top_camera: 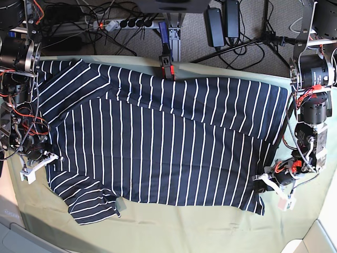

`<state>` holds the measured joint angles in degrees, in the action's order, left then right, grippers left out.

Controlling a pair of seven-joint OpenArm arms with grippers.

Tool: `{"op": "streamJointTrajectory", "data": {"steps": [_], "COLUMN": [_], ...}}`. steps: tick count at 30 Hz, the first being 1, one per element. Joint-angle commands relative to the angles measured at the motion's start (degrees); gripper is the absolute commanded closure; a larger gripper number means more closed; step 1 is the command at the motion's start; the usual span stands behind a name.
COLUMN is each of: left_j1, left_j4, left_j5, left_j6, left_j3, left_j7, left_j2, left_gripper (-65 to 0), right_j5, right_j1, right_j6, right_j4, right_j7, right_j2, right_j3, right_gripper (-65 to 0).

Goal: Fold the T-shirt properly
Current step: 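Grasp the hem edge with the left and right grippers, then lift the hem with both grippers and fold it toward the collar edge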

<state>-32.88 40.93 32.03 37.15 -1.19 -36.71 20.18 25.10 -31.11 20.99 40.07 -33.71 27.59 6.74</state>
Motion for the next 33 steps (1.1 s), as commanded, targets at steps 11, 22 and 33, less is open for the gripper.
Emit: {"op": "streamJointTrajectory", "data": {"steps": [11,22,33], "left_j1": [-1.97,-1.99,-1.97], "left_j4": [3.87,4.31,5.73], "left_j5": [7.72,12.02,17.64], "left_j6": [2.85,2.85,2.85], "left_j3": [-0.17,-0.17,-0.17], "left_j7": [-6.08,-8.96,-14.32], "left_j2": [2.75,4.61,6.51], "left_gripper": [0.0,0.0,0.0], "right_j5": [0.42,1.68,1.68], "right_j1": [-1.40,-1.40,-1.40], "right_j6": [1.97,1.97,1.97], "right_j4": [0.98,0.98,0.98], "right_j7": [-2.16,-2.21,-2.36], "right_j2": [1.14,1.11,1.27], "right_j3": [0.26,0.26,0.26], "right_gripper": [0.0,0.0,0.0]}}
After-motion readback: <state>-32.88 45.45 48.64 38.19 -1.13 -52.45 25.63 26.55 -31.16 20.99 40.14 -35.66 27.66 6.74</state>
